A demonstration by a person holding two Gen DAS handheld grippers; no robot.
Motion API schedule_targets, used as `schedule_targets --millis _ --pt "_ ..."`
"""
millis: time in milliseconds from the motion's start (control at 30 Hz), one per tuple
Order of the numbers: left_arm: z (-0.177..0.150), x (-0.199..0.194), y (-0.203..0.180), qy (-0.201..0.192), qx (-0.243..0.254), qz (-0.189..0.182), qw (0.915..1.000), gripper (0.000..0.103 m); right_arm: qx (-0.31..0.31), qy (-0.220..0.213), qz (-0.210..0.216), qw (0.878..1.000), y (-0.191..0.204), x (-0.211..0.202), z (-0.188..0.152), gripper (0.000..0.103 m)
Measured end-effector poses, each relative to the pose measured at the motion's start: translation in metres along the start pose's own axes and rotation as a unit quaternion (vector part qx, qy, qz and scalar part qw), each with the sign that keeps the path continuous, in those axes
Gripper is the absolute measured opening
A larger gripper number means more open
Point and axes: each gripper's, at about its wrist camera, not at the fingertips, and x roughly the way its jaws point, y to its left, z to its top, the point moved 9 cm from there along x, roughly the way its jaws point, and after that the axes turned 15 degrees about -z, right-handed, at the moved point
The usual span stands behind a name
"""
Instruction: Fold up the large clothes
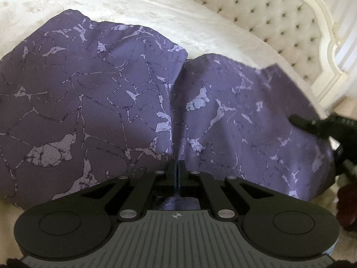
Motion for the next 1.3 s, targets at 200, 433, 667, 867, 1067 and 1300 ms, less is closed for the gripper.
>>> schedule_targets --millis 200,433,667,867,1067,1300 --pt "-0.013 -0.022 0.001 0.004 0.006 -0.004 1.0 0.004 -0.029 0.014 0.008 0.999 0.067 -0.012 0.002 0.031" --pt "-0.021 -0.044 0.023 0.017 -0.044 -0.022 0.9986 0.004 -0.043 0.06 0.047 0.996 0.151 0.015 -0.02 0.031" --pt "-0.013 -0.1 0.034 -0.047 -0.051 0.007 0.9976 0.008 -0.114 0.114 0.042 0.986 0.219 0.083 -0.076 0.033" --pt "-0.017 -0.135 0.058 -0.077 -0.071 0.038 0.9937 0.008 -0.201 0.154 0.007 0.967 0.249 0.145 -0.129 0.051" --pt "-0.021 -0.14 0.054 -0.087 -0.08 0.039 0.9922 0.008 -0.237 0.194 0.041 0.951 0.265 0.158 -0.159 0.07" --pt "-0.008 -0.142 0.006 -0.087 0.009 0.016 0.996 0.008 -0.256 0.149 0.123 0.947 0.283 0.1 -0.128 0.077"
